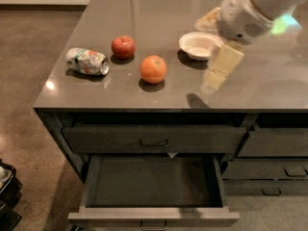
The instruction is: Place orange into middle drawer
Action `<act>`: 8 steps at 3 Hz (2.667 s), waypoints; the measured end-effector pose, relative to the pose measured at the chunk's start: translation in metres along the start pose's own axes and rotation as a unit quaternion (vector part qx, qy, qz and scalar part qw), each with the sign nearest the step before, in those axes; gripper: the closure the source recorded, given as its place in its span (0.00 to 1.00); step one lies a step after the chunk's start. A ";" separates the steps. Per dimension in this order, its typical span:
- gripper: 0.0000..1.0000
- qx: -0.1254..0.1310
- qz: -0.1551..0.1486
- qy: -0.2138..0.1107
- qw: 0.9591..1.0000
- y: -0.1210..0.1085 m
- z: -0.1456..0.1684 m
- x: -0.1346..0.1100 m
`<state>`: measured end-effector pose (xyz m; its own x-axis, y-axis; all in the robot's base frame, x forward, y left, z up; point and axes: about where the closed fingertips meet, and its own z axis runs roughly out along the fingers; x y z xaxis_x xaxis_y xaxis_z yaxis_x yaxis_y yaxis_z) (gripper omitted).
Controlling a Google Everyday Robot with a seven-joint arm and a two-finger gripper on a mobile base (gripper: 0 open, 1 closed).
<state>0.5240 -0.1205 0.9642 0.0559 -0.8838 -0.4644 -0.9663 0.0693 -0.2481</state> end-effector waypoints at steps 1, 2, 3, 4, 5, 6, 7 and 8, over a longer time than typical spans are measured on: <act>0.00 -0.036 -0.032 -0.044 0.998 -0.032 0.044 -0.032; 0.00 -0.071 -0.052 -0.077 0.993 -0.048 0.085 -0.057; 0.00 -0.100 -0.065 -0.074 0.990 -0.053 0.120 -0.067; 0.00 -0.118 -0.071 -0.072 0.988 -0.054 0.145 -0.069; 0.00 -0.128 -0.076 -0.062 0.987 -0.052 0.164 -0.065; 0.00 -0.127 -0.078 -0.045 0.988 -0.052 0.176 -0.055; 0.19 -0.127 -0.078 -0.044 0.988 -0.052 0.176 -0.055; 0.42 -0.127 -0.078 -0.044 0.988 -0.052 0.176 -0.055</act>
Offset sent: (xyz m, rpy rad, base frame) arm 0.0906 0.1318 -0.0556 0.1736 0.1192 0.2921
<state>0.6158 0.0061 0.8533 0.2207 -0.8297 -0.5128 -0.9753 -0.1939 -0.1060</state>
